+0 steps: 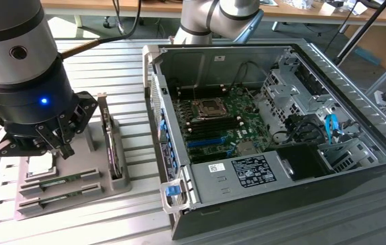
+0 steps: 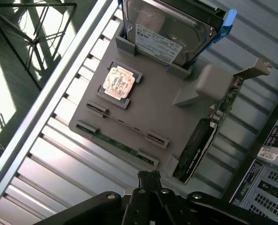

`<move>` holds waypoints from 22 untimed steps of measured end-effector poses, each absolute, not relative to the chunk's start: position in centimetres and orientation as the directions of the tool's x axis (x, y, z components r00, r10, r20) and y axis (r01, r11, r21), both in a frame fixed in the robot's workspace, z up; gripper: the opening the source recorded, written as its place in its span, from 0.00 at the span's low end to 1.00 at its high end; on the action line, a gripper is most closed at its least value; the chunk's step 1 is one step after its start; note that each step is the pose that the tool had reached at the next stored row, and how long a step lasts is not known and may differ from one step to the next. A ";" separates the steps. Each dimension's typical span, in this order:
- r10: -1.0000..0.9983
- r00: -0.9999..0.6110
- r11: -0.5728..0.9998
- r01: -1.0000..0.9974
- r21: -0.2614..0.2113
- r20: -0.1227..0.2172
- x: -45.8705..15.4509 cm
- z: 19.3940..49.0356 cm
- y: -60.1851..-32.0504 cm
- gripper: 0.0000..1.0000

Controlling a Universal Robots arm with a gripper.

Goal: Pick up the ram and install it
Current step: 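Pick up the ram and move it above insertion slot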

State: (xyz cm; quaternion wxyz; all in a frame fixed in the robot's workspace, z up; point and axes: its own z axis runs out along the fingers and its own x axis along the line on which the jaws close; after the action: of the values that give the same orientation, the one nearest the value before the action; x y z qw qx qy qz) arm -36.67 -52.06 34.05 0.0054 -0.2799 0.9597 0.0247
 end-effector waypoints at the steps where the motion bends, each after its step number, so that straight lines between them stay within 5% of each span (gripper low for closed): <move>1: -0.549 -0.835 0.834 -0.550 0.044 -0.024 -36.7 34.0 -52.1 0.11; 22: -0.793 -0.608 0.607 -0.794 0.044 -0.024 -36.7 33.9 -52.1 0.11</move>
State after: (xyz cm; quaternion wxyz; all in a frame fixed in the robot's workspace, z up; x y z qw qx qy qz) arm -36.67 -52.06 33.88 0.0010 -0.4426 0.8964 0.0252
